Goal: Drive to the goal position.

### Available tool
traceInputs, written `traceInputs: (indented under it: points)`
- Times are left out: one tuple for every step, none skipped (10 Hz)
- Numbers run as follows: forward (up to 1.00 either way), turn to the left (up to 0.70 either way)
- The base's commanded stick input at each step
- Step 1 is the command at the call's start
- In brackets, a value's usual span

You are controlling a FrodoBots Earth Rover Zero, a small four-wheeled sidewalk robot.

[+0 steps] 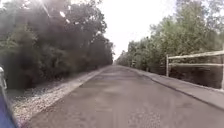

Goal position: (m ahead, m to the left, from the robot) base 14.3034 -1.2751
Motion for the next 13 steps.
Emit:
traceInputs:
  points:
    - [0.7, 0.0]
    - [0.7, 0.0]
    - [0.7, 0.0]
    - [0.7, 0.0]
    - [0.7, 0.0]
    - [0.7, 0.0]
    - [0.7, 0.0]
    - [0.7, 0.0]
    - [0.7, 0.0]
    - [0.7, 0.0]
    - [0.7, 0.0]
    - [0.7, 0.0]
    - [0.7, 0.0]
